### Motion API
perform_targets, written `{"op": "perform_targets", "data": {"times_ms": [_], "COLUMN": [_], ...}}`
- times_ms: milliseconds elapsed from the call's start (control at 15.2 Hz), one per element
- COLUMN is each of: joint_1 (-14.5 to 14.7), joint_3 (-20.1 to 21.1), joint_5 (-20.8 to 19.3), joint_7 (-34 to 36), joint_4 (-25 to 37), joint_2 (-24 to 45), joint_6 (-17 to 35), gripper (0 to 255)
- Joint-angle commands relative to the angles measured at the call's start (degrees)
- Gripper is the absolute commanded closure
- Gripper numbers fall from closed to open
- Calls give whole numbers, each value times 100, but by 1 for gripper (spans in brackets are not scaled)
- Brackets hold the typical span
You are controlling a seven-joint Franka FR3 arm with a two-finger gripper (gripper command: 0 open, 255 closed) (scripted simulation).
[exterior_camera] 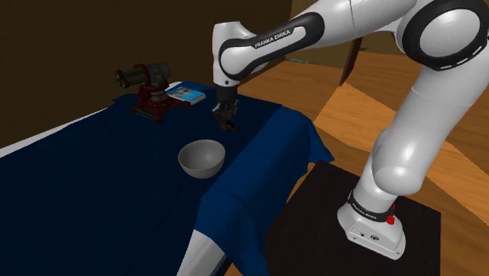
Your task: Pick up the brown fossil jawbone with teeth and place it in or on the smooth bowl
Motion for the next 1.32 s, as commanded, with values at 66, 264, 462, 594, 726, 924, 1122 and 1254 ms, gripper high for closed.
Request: {"op": "perform_targets", "data": {"times_ms": [66,264,462,594,726,924,1122,1254], "joint_1": [180,370,551,555,558,562,567,570], "joint_3": [198,373,505,503,502,500,497,496], "joint_5": [-58,-155,-269,-275,-283,-297,-314,-322], "joint_7": [409,816,1168,1166,1165,1165,1167,1168], "joint_4": [317,744,1121,1017,918,780,653,596], "joint_2": [297,661,1035,1076,1122,1199,1285,1330], "joint_6": [7,-36,-28,117,260,474,687,787], "gripper": [255,255,255,255,255,255,255,255]}}
